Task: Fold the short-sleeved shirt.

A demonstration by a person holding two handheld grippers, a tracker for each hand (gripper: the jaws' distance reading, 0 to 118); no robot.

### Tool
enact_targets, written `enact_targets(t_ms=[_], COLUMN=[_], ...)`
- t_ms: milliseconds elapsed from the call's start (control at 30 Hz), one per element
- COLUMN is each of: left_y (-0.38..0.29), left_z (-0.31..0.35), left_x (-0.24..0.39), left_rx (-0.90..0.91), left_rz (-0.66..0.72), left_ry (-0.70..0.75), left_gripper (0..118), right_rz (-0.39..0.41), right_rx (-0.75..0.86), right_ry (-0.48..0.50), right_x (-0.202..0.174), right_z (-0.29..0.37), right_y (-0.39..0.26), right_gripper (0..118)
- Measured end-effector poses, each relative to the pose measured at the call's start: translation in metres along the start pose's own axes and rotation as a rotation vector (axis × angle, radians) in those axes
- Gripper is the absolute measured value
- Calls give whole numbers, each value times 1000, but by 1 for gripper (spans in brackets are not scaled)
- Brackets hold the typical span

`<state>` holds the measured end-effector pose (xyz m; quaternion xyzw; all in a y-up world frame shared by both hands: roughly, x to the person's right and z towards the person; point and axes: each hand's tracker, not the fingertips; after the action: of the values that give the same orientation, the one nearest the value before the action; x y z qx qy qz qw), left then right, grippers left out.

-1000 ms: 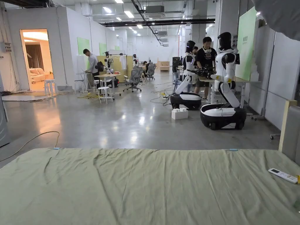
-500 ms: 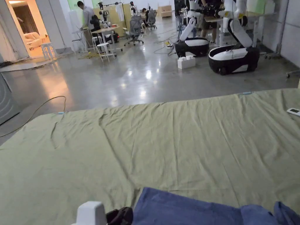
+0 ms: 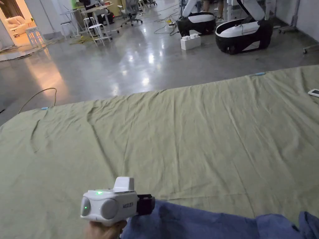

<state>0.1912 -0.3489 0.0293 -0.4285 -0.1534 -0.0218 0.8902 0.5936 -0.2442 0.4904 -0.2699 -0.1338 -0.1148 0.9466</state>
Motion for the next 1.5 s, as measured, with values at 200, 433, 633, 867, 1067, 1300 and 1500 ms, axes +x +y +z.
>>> enact_targets(t_ms=[200,433,633,867,1067,1300,1500], left_y=[-5,-5,7,12,13,8,13], left_z=[-30,-36,-49,-43,-36,-30,77], left_x=[8,31,35,42,40,36,-5], left_rx=[-87,-124,-199,-204,-204,-151,112], left_rz=[-58,-141,-133,-188,-155,-147,104], left_ry=[45,112,133,130,93,106,-87], left_gripper=[42,16,16,15,15,15,6], right_rz=[73,60,13,91,48,9,4], right_rx=[-35,-49,-115,-265,-418,-416,-214], right_ry=[-42,40,104,69,104,97,158], right_x=[-4,-12,-2,-1,9,15,12], right_z=[-7,-22,-93,-221,-294,-291,-227], right_y=[1,4,56,89,66,52,88], right_gripper=[0,0,29,82,66,8,8])
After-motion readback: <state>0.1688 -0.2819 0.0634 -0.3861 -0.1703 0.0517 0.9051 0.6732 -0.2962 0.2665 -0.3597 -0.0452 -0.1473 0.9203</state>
